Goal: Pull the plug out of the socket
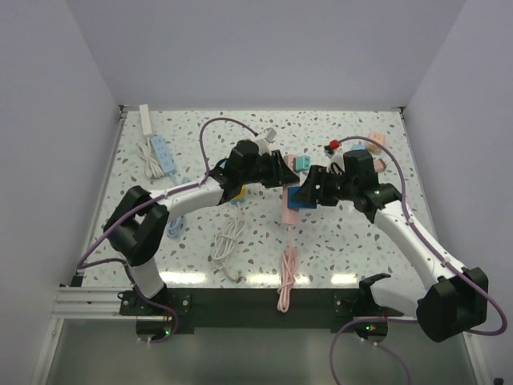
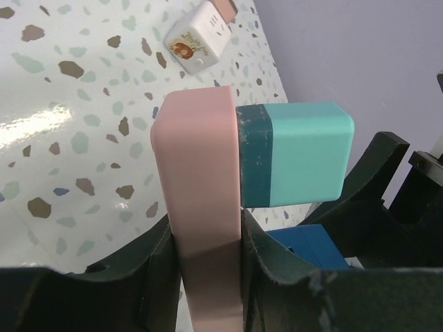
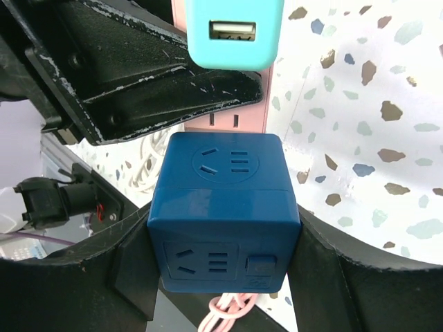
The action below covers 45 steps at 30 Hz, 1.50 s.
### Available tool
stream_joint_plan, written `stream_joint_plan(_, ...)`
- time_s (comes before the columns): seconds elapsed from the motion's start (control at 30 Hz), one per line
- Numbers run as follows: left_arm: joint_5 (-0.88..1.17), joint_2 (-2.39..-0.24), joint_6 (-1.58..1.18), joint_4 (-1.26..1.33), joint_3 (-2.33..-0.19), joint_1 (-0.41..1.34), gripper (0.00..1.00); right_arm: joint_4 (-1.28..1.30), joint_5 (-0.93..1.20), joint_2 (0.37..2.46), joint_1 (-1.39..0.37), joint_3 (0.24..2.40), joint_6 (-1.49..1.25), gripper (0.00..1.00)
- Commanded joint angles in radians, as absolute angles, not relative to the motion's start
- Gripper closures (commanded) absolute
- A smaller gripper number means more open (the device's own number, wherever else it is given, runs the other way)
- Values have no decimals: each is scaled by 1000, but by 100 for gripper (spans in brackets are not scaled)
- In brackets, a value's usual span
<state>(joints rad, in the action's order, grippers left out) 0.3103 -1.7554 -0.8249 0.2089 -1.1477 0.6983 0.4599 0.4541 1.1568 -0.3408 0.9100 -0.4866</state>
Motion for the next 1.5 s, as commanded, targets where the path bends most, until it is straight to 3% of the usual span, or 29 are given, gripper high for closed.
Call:
stream_joint_plan(0.0,287,-1809,-689,149,-1143,621,100,451,531,1048,-279,940,-437,100)
stream_joint_plan(0.57,359,-1894,-635,115,-1221,595,100,626,353,997,-226,1054,-342,100)
stream_joint_plan(0.67,370,-1893,-643,126,-1232,595,100,661,142,1014,-225,1055,-359,100)
stream_joint_plan(0.9,449,-1856,-676,169,-1252,600,100,600,-245,1264,-201,1189,-449,100)
stream_joint_plan(1.13,474,-1795,-670,166,-1212,612,100,577,-311,1752,-124,1584,-482,100)
stream_joint_plan(1.47,473,-1747,-670,141,-1163,620,100,630,-327,2065,-38,1833,-500,100)
